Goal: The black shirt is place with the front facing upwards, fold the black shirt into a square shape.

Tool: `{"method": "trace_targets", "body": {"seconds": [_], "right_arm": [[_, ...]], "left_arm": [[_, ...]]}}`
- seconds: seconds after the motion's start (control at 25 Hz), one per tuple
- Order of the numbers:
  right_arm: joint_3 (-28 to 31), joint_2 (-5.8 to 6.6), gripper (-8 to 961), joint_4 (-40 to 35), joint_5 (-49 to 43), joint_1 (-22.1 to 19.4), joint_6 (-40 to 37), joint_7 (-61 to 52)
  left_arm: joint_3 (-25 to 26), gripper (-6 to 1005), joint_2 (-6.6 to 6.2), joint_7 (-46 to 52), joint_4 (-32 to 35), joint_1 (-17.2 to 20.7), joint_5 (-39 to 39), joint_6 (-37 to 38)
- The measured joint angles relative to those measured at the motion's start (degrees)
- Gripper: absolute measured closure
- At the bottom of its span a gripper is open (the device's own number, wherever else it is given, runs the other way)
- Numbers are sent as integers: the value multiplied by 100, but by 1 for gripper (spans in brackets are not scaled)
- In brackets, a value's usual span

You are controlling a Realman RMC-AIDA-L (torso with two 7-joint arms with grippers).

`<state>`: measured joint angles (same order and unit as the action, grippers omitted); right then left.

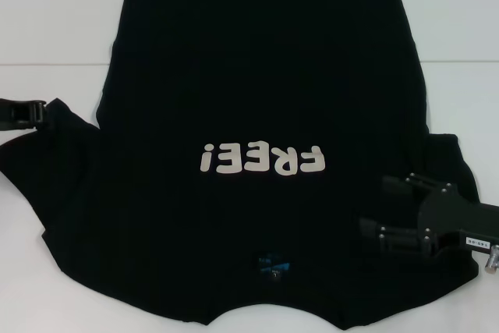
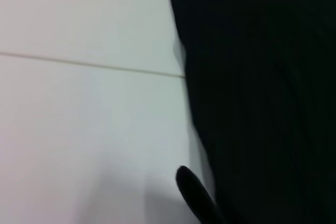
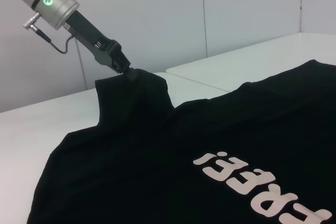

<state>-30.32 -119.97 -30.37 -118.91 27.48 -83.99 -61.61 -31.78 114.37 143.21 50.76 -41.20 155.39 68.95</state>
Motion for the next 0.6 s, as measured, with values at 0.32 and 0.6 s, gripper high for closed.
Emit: {"method": "trace_targets", "body": {"seconds": [0.32,0.6], "right_arm": [[0,-11,25,14,0,11,-3,0],[0,-8,26,25,0,6,-18,0]], "left_arm": [[-2,970,-62,283,327,-55,64,221],[-25,957,-81,427,445,-48,72,379]]}}
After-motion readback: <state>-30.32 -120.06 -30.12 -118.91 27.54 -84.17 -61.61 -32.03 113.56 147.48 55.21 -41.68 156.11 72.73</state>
